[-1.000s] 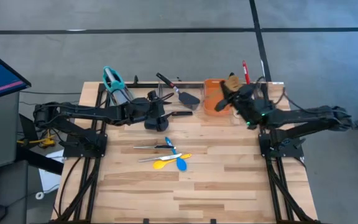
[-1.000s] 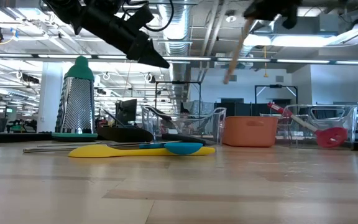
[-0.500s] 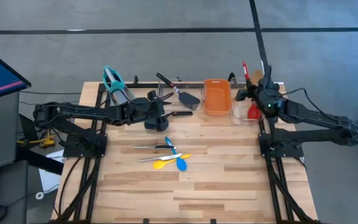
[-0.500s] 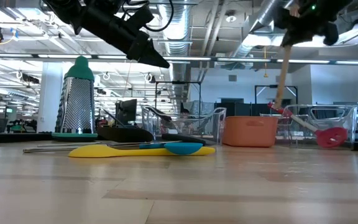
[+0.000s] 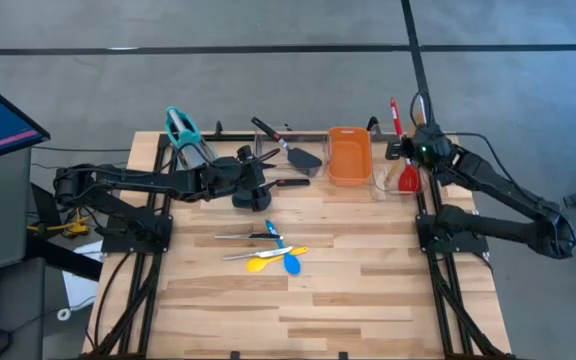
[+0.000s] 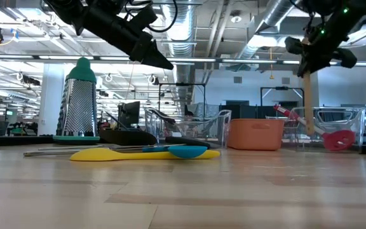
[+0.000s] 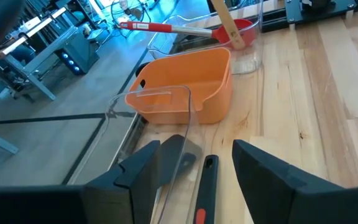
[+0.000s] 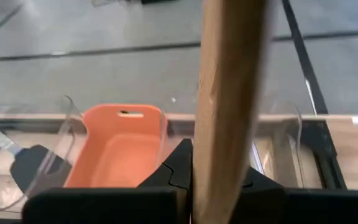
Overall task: Pick & Place Kitchen Items
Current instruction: Put the wooden spatula in the right transparent bin
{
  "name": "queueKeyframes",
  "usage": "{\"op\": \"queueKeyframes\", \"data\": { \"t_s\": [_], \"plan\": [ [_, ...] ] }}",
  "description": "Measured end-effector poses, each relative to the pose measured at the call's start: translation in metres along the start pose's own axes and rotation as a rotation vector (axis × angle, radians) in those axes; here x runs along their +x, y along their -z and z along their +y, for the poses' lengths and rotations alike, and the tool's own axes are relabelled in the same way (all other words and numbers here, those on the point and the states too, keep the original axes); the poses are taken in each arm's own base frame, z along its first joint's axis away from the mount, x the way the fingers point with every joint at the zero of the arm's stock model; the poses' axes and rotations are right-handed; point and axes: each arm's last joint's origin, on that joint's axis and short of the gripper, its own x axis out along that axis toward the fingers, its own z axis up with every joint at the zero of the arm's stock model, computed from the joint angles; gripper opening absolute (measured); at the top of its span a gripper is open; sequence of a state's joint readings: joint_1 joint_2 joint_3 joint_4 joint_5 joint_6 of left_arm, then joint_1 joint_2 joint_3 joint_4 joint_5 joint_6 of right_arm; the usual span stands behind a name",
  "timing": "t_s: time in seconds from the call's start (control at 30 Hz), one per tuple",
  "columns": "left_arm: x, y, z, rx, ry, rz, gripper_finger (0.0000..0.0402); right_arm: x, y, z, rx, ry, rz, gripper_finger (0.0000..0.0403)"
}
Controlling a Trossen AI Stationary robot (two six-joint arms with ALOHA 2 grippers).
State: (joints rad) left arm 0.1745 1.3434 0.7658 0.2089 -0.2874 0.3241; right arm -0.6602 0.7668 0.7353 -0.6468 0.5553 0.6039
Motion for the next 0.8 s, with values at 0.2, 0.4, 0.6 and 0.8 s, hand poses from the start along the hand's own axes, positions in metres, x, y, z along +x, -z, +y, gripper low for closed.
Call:
{"op": "queueKeyframes", "data": {
  "t_s": [0.2,0.4,0.6,0.8],
  "plan": [
    [0.000,0.000,0.000,0.000,0.000,0.000,0.0186,0.014,-0.001,-0.004,0.037,-0.046,0.115,0.0020],
    [0.000,0.000,0.000,0.000,0.000,0.000,0.0186,0.030,-0.001,-0.006,0.068,-0.072,0.216,0.0020],
    [0.000,0.000,0.000,0.000,0.000,0.000,0.0186,0.047,0.001,-0.008,0.115,-0.044,0.293,0.0020],
    [0.000,0.000,0.000,0.000,0.000,0.000,0.0186,0.058,0.002,-0.011,0.147,0.000,0.321,0.0078]
  ]
}}
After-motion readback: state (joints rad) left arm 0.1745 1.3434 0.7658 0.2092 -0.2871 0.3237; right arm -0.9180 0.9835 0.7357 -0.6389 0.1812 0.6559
